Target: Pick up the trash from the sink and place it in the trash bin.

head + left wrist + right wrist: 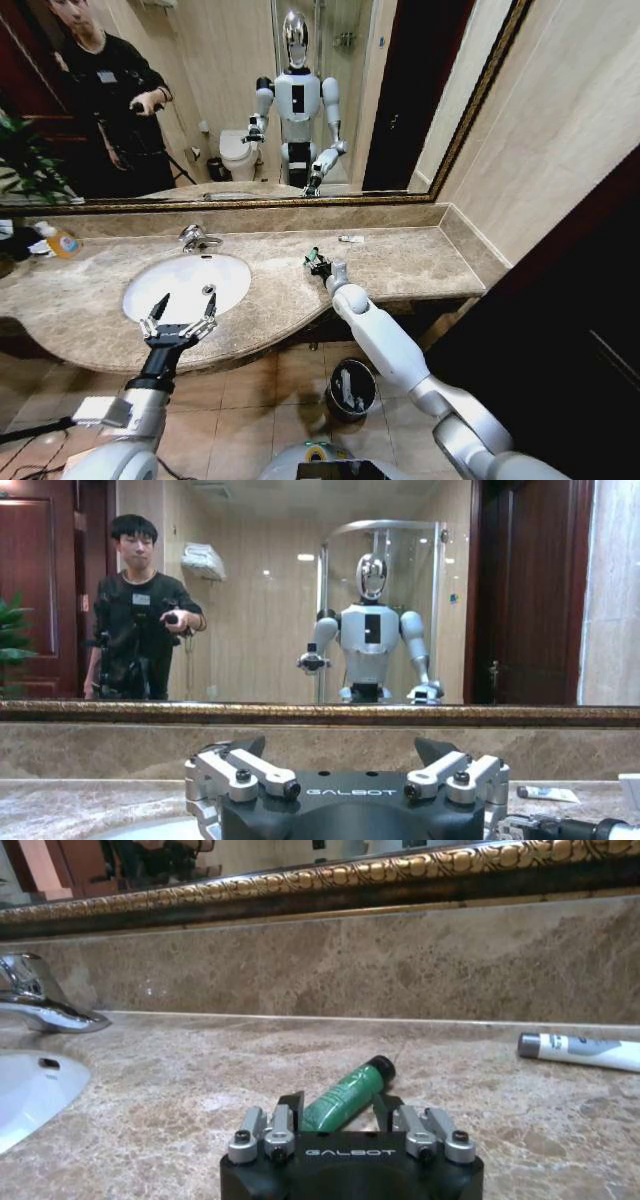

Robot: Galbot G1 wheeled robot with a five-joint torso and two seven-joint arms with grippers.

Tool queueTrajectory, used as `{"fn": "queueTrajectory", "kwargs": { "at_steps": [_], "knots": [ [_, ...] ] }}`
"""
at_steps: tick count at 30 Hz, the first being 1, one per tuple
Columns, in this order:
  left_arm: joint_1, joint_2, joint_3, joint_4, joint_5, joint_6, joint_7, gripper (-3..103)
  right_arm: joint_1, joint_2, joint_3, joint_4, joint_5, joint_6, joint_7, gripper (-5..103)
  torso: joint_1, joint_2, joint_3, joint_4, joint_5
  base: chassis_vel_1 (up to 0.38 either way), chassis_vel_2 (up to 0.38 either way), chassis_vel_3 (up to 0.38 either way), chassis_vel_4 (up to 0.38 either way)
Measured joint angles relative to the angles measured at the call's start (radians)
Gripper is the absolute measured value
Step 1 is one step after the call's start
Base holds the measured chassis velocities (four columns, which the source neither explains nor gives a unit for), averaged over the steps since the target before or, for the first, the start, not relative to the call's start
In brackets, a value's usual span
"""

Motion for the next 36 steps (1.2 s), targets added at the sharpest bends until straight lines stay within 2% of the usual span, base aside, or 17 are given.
{"fn": "queueTrajectory", "kwargs": {
  "at_steps": [4, 9, 27, 36],
  "knots": [
    [0.000, 0.000, 0.000, 0.000, 0.000, 0.000, 0.000, 100, 0.000, -0.010, -0.001, 0.000, 0.011, 0.000, 0.000, 47, 0.000, 0.000, 0.000, 0.0000, 0.0000, 0.000, 0.000, 0.000, 0.000],
    [0.000, 0.000, 0.000, 0.000, 0.000, 0.000, 0.000, 100, -0.001, -0.016, -0.002, 0.004, 0.021, -0.001, -0.002, 38, 0.000, 0.000, 0.000, 0.0000, 0.0000, 0.000, 0.000, 0.000, 0.000],
    [0.000, 0.000, 0.000, 0.000, 0.000, 0.000, 0.000, 100, -0.008, -0.017, -0.021, 0.028, 0.037, -0.010, -0.022, 37, 0.000, 0.000, 0.000, 0.0000, 0.0000, 0.000, 0.000, 0.000, 0.000],
    [0.000, 0.000, 0.000, 0.000, 0.000, 0.000, 0.000, 100, -0.007, -0.019, -0.017, 0.022, 0.033, -0.010, -0.024, 39, 0.000, 0.000, 0.000, 0.0000, 0.0000, 0.000, 0.000, 0.000, 0.000]
  ]
}}
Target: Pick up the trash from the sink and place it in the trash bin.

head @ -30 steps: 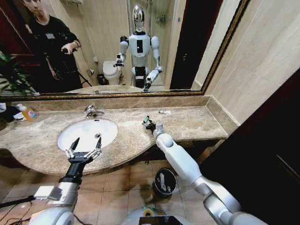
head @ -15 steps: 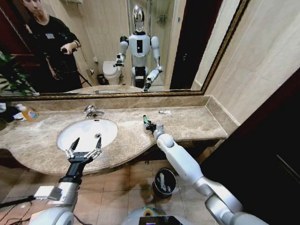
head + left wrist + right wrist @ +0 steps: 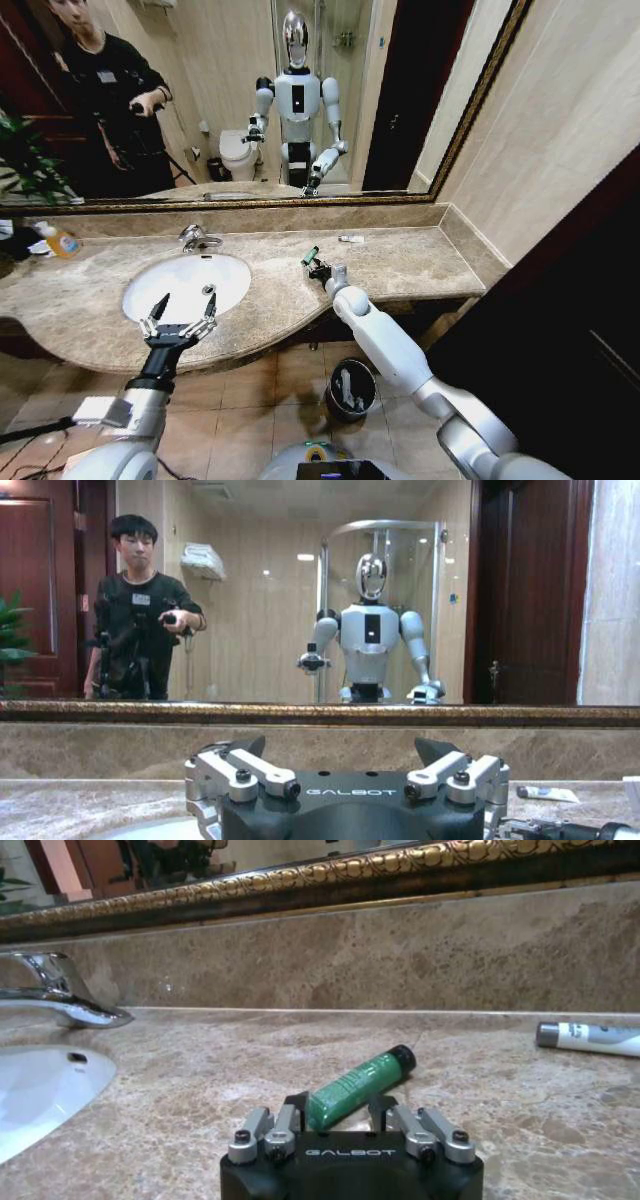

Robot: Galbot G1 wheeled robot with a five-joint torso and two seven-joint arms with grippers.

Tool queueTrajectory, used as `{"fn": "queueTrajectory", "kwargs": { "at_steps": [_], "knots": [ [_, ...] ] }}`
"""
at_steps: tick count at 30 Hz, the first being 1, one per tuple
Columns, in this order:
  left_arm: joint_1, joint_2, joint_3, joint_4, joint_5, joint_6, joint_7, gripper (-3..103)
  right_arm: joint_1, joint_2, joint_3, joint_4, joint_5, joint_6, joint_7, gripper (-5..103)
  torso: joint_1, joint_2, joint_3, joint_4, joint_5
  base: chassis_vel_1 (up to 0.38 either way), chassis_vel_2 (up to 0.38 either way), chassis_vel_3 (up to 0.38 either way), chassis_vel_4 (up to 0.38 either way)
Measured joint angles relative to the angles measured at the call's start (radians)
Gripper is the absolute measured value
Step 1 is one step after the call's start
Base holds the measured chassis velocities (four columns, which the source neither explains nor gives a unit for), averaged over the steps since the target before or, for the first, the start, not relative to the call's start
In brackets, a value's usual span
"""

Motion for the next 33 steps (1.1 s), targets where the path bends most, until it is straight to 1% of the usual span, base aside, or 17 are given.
{"fn": "queueTrajectory", "kwargs": {
  "at_steps": [3, 5, 6, 7, 9, 10, 13, 15, 16, 17, 18, 19, 21, 22, 24, 26, 33],
  "knots": [
    [0.000, 0.000, 0.000, 0.000, 0.000, 0.000, 0.000, 100, 0.000, -0.005, 0.001, 0.001, -0.002, 0.001, 0.000, 39, 0.000, 0.000, 0.000, 0.0000, 0.0001, 0.000, 0.000, 0.000, 0.000],
    [0.000, 0.000, 0.000, 0.000, 0.000, 0.000, 0.000, 100, 0.000, -0.006, 0.002, 0.002, -0.003, 0.002, 0.000, 41, 0.000, 0.000, 0.000, 0.0000, 0.0001, 0.000, 0.000, 0.000, 0.000],
    [0.000, 0.000, 0.000, 0.000, 0.000, 0.000, 0.000, 100, 0.000, -0.010, 0.004, 0.004, -0.005, 0.003, 0.001, 47, 0.000, 0.000, 0.000, 0.0000, 0.0000, 0.000, 0.000, 0.000, 0.000],
    [0.000, 0.000, 0.000, 0.000, 0.000, 0.000, 0.000, 100, -0.001, -0.014, 0.005, 0.008, -0.006, 0.004, 0.002, 47, 0.000, 0.000, 0.000, 0.0000, 0.0001, 0.000, 0.000, 0.000, 0.000],
    [0.000, 0.000, 0.000, 0.000, 0.000, 0.000, 0.000, 100, -0.002, -0.023, 0.006, 0.026, -0.005, 0.004, 0.004, 57, 0.000, 0.000, 0.000, -0.0001, 0.0000, 0.000, 0.000, 0.000, 0.000],
    [0.000, 0.000, 0.000, 0.000, 0.000, 0.000, 0.000, 100, -0.002, -0.023, 0.006, 0.026, -0.005, 0.004, 0.004, 57, 0.000, 0.000, 0.000, -0.0001, 0.0000, 0.000, 0.000, 0.000, 0.000],
    [0.000, 0.000, 0.000, 0.000, 0.000, 0.000, 0.000, 100, 0.001, -0.027, 0.001, 0.037, -0.003, 0.004, 0.014, 73, 0.000, 0.000, 0.000, -0.0001, 0.0000, 0.000, 0.000, 0.000, 0.000],
    [0.000, 0.000, 0.000, 0.000, 0.000, 0.000, 0.000, 100, 0.005, -0.024, -0.002, 0.036, -0.002, 0.004, 0.021, 73, 0.000, 0.000, 0.000, -0.0002, 0.0000, 0.000, 0.000, 0.000, 0.000],
    [0.000, 0.000, 0.000, 0.000, 0.000, 0.000, 0.000, 100, 0.014, -0.015, -0.009, 0.031, 0.003, 0.003, 0.044, 84, 0.000, 0.000, 0.000, -0.0001, 0.0000, 0.000, 0.000, 0.000, 0.000],
    [0.000, 0.000, 0.000, 0.000, 0.000, 0.000, 0.000, 100, 0.021, -0.005, -0.020, 0.027, 0.013, -0.004, 0.073, 84, 0.000, 0.000, 0.000, -0.0001, 0.0000, 0.000, 0.000, 0.000, 0.000],
    [0.000, 0.000, 0.000, 0.000, 0.000, 0.000, 0.000, 100, 0.021, -0.005, -0.020, 0.027, 0.013, -0.004, 0.073, 84, 0.000, 0.000, 0.000, -0.0001, 0.0000, 0.000, 0.000, 0.000, 0.000],
    [0.000, 0.000, 0.000, 0.000, 0.000, 0.000, 0.000, 100, 0.026, 0.005, -0.028, 0.027, 0.029, -0.014, 0.108, 89, 0.000, 0.000, 0.000, 0.0000, 0.0000, 0.000, 0.000, 0.000, 0.000],
    [0.000, 0.000, 0.000, 0.000, 0.000, 0.000, 0.000, 100, 0.035, 0.033, -0.048, 0.037, 0.086, -0.039, 0.211, 94, 0.000, 0.000, 0.000, 0.0000, -0.0002, 0.000, 0.000, 0.000, 0.000],
    [0.000, 0.000, 0.000, 0.000, 0.000, 0.000, 0.000, 100, 0.035, 0.033, -0.048, 0.037, 0.086, -0.039, 0.211, 94, 0.000, 0.000, 0.000, 0.0000, -0.0002, 0.000, 0.000, 0.000, 0.000],
    [0.000, 0.000, 0.000, 0.000, 0.000, 0.000, 0.000, 100, 0.044, 0.057, -0.063, 0.042, 0.129, -0.054, 0.286, 89, 0.000, 0.000, 0.000, 0.0001, -0.0001, 0.000, 0.000, 0.000, 0.000],
    [0.000, 0.000, 0.000, 0.000, 0.000, 0.000, 0.000, 100, 0.058, 0.078, -0.071, 0.034, 0.144, -0.055, 0.323, 88, 0.000, 0.000, 0.000, 0.0001, -0.0002, 0.000, 0.000, 0.000, 0.000],
    [0.000, 0.000, 0.000, 0.000, 0.000, 0.000, 0.000, 100, 0.091, 0.114, -0.084, -0.027, 0.136, -0.045, 0.358, 81, 0.000, 0.000, 0.000, 0.0001, -0.0001, 0.000, 0.000, 0.000, 0.000]
  ]
}}
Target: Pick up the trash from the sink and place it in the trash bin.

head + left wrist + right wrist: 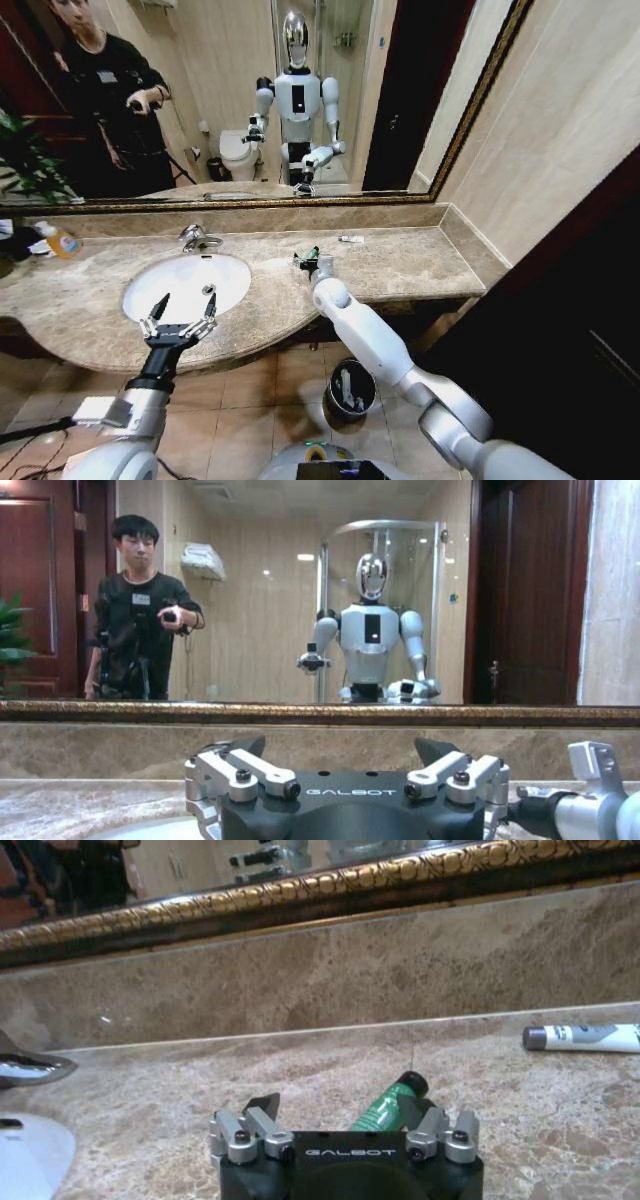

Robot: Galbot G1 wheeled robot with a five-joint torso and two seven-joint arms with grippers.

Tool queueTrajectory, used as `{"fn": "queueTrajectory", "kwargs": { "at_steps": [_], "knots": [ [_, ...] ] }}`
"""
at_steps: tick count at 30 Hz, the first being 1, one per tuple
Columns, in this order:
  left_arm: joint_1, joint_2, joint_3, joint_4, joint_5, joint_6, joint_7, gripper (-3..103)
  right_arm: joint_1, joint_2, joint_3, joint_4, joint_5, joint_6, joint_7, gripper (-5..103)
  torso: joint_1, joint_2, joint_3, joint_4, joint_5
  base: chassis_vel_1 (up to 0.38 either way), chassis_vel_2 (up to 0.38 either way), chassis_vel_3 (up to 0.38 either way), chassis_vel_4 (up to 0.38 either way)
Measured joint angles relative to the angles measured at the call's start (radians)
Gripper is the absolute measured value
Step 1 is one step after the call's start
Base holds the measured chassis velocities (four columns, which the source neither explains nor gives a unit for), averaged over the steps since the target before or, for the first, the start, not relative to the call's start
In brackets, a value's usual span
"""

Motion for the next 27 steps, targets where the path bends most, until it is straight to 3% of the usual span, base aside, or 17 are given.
{"fn": "queueTrajectory", "kwargs": {
  "at_steps": [15, 20, 23, 27],
  "knots": [
    [0.000, 0.000, 0.000, 0.000, 0.000, 0.000, 0.000, 100, 0.006, 0.015, 0.009, -0.073, -0.076, 0.045, -0.003, 74, 0.000, 0.000, 0.000, -0.0001, 0.0001, 0.000, 0.000, 0.000, 0.000],
    [0.000, 0.000, 0.000, 0.000, 0.000, 0.000, 0.000, 100, 0.003, 0.015, 0.014, -0.082, -0.084, 0.046, -0.011, 59, 0.000, 0.000, 0.000, -0.0001, 0.0001, 0.000, 0.000, 0.000, 0.000],
    [0.000, 0.000, 0.000, 0.000, 0.000, 0.000, 0.000, 100, -0.005, 0.013, 0.014, -0.090, -0.116, 0.050, -0.029, 44, 0.000, 0.000, 0.000, -0.0001, 0.0002, 0.000, 0.000, 0.000, 0.000],
    [0.000, 0.000, 0.000, 0.000, 0.000, 0.000, 0.000, 100, -0.010, 0.005, 0.013, -0.099, -0.143, 0.055, -0.043, 41, 0.000, 0.000, 0.000, -0.0002, 0.0001, 0.000, 0.000, 0.000, 0.000]
  ]
}}
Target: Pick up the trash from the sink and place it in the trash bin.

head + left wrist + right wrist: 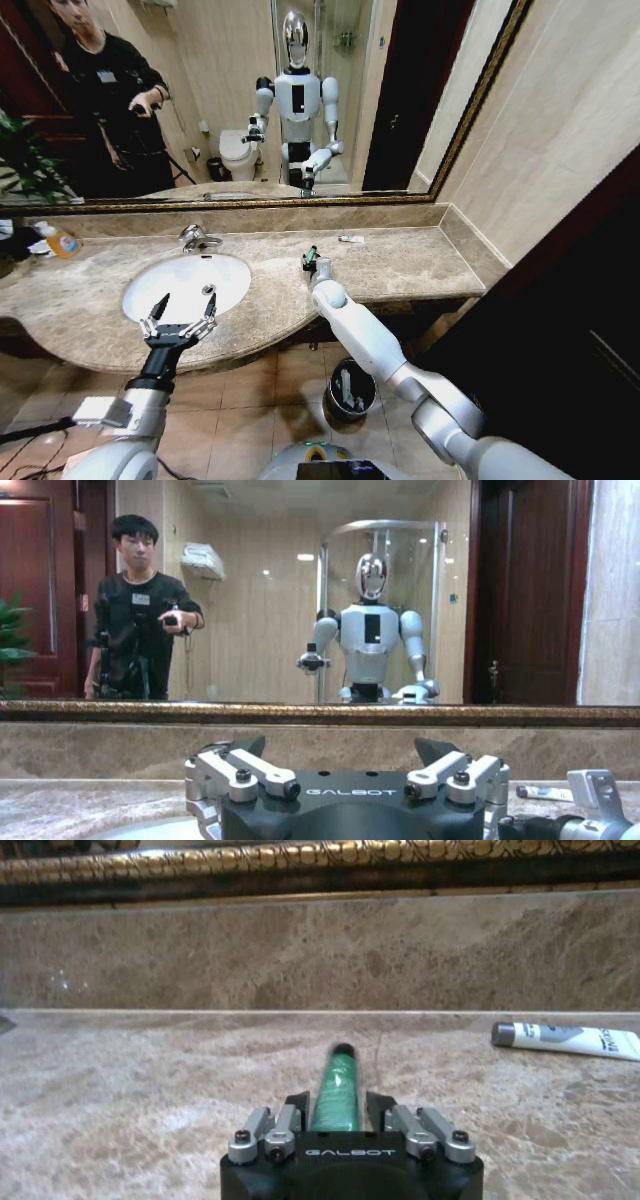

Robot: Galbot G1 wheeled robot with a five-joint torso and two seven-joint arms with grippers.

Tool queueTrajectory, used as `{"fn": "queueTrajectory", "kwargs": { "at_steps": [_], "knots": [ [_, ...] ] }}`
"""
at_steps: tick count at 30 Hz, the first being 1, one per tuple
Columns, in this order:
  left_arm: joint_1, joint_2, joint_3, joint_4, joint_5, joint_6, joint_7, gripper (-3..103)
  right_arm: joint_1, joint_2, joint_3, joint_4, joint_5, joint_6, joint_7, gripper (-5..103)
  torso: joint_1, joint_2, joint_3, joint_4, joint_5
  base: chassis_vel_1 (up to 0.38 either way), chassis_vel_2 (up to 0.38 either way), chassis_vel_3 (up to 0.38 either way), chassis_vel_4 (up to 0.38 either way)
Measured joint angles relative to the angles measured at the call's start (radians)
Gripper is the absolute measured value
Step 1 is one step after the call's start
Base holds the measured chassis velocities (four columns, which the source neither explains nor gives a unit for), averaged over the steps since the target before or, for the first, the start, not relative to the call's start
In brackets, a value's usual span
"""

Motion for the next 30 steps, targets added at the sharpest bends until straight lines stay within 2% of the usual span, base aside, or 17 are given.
{"fn": "queueTrajectory", "kwargs": {
  "at_steps": [4, 6, 8, 11, 14, 19, 23, 24, 26, 28, 30],
  "knots": [
    [0.000, 0.000, 0.000, 0.000, 0.000, 0.000, 0.000, 100, -0.007, -0.008, -0.001, 0.000, -0.026, 0.009, -0.008, 40, 0.000, 0.000, 0.000, 0.0001, 0.0000, 0.000, 0.000, 0.000, 0.000],
    [0.000, 0.000, 0.000, 0.000, 0.000, 0.000, 0.000, 100, -0.013, -0.014, -0.001, 0.006, -0.041, 0.018, -0.009, 32, 0.000, 0.000, 0.000, 0.0000, 0.0001, 0.000, 0.000, 0.000, 0.000],
    [0.000, 0.000, 0.000, 0.000, 0.000, 0.000, 0.000, 100, -0.015, -0.019, -0.001, 0.017, -0.046, 0.022, -0.007, 32, 0.000, 0.000, 0.000, 0.0000, 0.0001, 0.000, 0.000, 0.000, 0.000],
    [0.000, 0.000, 0.000, 0.000, 0.000, 0.000, 0.000, 100, -0.030, -0.055, -0.004, 0.091, -0.052, 0.025, -0.007, 17, 0.000, 0.000, 0.000, 0.0000, 0.0000, 0.000, 0.000, 0.000, 0.000],
    [0.000, 0.000, 0.000, 0.000, 0.000, 0.000, 0.000, 100, -0.042, -0.082, -0.007, 0.157, -0.036, 0.016, 0.004, 11, 0.000, 0.000, 0.000, 0.0000, 0.0001, 0.000, 0.000, 0.000, 0.000],
    [0.000, 0.000, 0.000, 0.000, 0.000, 0.000, 0.000, 100, -0.057, -0.116, -0.011, 0.242, -0.020, 0.021, 0.031, 10, 0.000, 0.000, 0.000, 0.0001, 0.0001, 0.000, 0.000, 0.000, 0.000],
    [0.000, 0.000, 0.000, 0.000, 0.000, 0.000, 0.000, 100, -0.093, -0.195, -0.016, 0.373, -0.011, 0.043, 0.009, 10, 0.000, 0.000, 0.000, 0.0002, 0.0003, 0.000, 0.000, 0.000, 0.000],
    [0.000, 0.000, 0.000, 0.000, 0.000, 0.000, 0.000, 100, -0.093, -0.195, -0.016, 0.373, -0.011, 0.043, 0.009, 10, 0.000, 0.000, 0.000, 0.0002, 0.0003, 0.000, 0.000, 0.000, 0.000],
    [0.000, 0.000, 0.000, 0.000, 0.000, 0.000, 0.000, 100, -0.147, -0.267, -0.009, 0.483, 0.001, 0.040, -0.021, 10, 0.000, 0.000, 0.000, 0.0002, 0.0001, 0.000, 0.000, 0.000, 0.000],
    [0.000, 0.000, 0.000, 0.000, 0.000, 0.000, 0.000, 100, -0.172, -0.289, -0.001, 0.519, 0.005, 0.038, -0.030, 10, 0.000, 0.000, 0.000, 0.0001, 0.0002, 0.000, 0.000, 0.000, 0.000],
    [0.000, 0.000, 0.000, 0.000, 0.000, 0.000, 0.000, 100, -0.256, -0.346, 0.035, 0.613, 0.011, 0.034, -0.059, 10, 0.000, 0.000, 0.000, 0.0000, 0.0003, 0.000, 0.000, 0.000, 0.000]
  ]
}}
